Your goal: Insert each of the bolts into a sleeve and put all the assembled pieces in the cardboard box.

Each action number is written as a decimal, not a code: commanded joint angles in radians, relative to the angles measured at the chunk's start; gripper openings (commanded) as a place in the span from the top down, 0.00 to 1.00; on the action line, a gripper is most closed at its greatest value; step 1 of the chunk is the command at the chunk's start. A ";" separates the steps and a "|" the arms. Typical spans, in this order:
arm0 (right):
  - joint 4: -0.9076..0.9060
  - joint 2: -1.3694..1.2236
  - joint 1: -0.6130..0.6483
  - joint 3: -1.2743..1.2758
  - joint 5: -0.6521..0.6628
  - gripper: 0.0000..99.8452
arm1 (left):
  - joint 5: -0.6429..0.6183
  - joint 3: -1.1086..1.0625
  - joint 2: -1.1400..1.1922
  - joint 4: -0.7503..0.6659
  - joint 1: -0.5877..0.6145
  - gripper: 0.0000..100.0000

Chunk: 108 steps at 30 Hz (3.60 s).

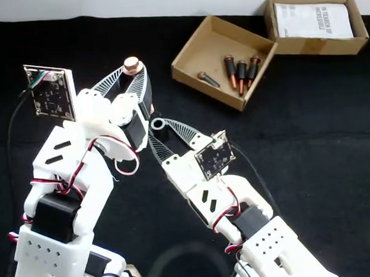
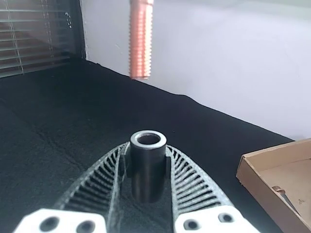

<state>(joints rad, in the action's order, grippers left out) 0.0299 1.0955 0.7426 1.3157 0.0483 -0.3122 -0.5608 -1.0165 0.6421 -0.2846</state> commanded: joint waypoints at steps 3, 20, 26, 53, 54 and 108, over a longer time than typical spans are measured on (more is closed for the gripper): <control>-0.001 0.007 -0.015 -0.016 -0.008 0.99 | -0.002 0.022 -0.001 0.005 -0.013 0.99; -0.001 0.015 -0.018 -0.018 -0.008 0.99 | -0.018 -0.058 -0.001 0.002 -0.068 0.99; -0.001 0.015 -0.018 -0.018 -0.008 0.99 | 0.063 -0.074 -0.001 0.002 -0.068 0.99; -0.007 0.007 -0.035 -0.064 -0.006 0.99 | 0.064 -0.286 -0.001 -0.166 -0.045 0.99; -0.007 0.007 -0.044 -0.064 -0.006 0.99 | 0.063 -0.286 -0.002 -0.164 -0.045 0.99; -0.163 -0.041 -0.415 -0.389 -0.164 0.99 | 0.063 -0.062 -0.387 0.374 0.360 0.71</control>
<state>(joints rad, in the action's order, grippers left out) -0.1312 1.0833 0.3943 1.0917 -0.0898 -0.2493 -0.6268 -1.3464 1.0134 -0.0008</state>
